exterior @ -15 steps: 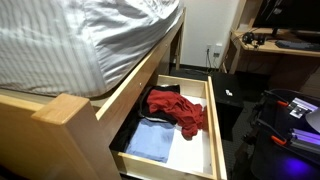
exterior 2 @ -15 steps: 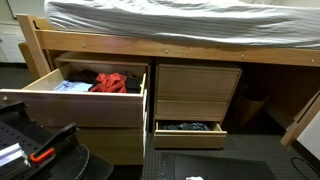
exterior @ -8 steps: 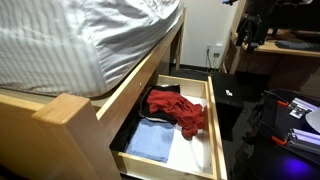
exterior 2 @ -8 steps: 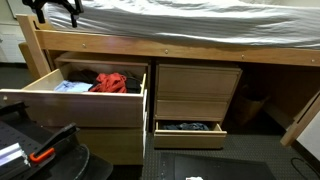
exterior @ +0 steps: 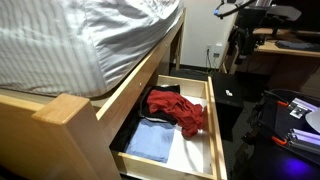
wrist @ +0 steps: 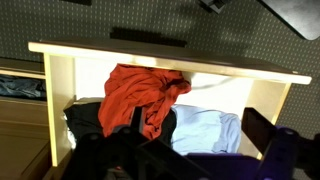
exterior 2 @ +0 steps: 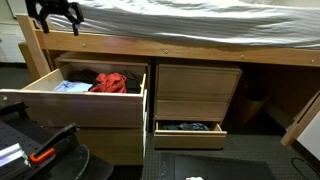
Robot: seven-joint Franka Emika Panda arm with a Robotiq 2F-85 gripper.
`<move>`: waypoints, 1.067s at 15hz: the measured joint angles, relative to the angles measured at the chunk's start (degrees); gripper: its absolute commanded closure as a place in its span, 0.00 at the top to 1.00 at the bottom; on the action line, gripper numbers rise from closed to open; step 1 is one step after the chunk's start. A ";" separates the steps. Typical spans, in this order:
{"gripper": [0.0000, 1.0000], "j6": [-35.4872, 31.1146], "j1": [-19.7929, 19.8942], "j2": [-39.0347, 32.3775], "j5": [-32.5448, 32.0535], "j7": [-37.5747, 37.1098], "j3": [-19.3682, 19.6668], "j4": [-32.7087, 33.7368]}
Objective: Remove the blue t-shirt from the topmost drawer on the left then place it back in the drawer
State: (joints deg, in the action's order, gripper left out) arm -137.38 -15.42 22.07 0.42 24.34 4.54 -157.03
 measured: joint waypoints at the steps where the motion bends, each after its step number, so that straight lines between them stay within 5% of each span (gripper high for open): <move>1: 1.00 -4.27 -0.59 -2.49 -0.02 -1.32 -2.72 -1.21; 5: 1.00 -21.60 -1.69 -12.75 -4.61 -13.36 -13.97 -2.62; 7: 1.00 -24.95 -1.53 -16.02 -7.77 -19.74 -16.75 -1.99; 16: 1.00 -28.69 -1.43 -22.38 -9.55 -21.18 -17.08 0.75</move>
State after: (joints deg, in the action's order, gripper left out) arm -166.07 -16.85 -0.31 -9.13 3.16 -12.54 -156.27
